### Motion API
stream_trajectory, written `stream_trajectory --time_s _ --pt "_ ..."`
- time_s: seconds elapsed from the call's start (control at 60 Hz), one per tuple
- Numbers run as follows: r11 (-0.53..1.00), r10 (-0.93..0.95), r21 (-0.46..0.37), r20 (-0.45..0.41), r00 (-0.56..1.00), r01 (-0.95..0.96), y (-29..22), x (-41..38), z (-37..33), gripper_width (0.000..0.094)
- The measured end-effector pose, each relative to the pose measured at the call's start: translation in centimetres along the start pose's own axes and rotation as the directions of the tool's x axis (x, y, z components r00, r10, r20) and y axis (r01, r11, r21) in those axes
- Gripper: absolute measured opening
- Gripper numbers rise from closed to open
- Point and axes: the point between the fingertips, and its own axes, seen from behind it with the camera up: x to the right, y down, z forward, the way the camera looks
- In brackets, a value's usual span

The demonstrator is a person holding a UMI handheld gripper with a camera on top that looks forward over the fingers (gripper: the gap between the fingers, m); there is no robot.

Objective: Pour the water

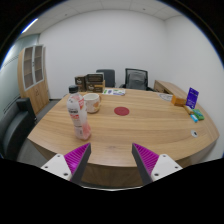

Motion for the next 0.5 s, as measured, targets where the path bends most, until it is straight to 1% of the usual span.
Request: stream_trajectory --time_s 0.067,0.167,0.317,0.367,0.417,0.467,0.5 --pt "1.0 0.006 0.017 0.034 0.999 -0.006 -0.6 -4.2 1.6 0.0858" --pt "0.998 0.002 0.07 0.063 0.998 -0.006 -2.2 -8.6 4.5 0.0856" --pt "0.989 -0.004 0.148 0.056 0.998 -0.005 -4.9 -11.6 9.4 0.0851" --pt "0.985 0.0 0.17 0.047 0.999 -0.008 -5.7 -12.0 10.9 0.0823" --pt "0.983 0.005 0.182 0.029 1.0 -0.01 -6.1 -11.9 12.2 0.0767" --pt "0.981 0.019 0.193 0.011 1.0 -0.021 -6.5 -11.6 13.3 0.0688" --pt "0.978 0.028 0.205 0.005 1.0 -0.029 -6.8 -11.5 14.0 0.0612"
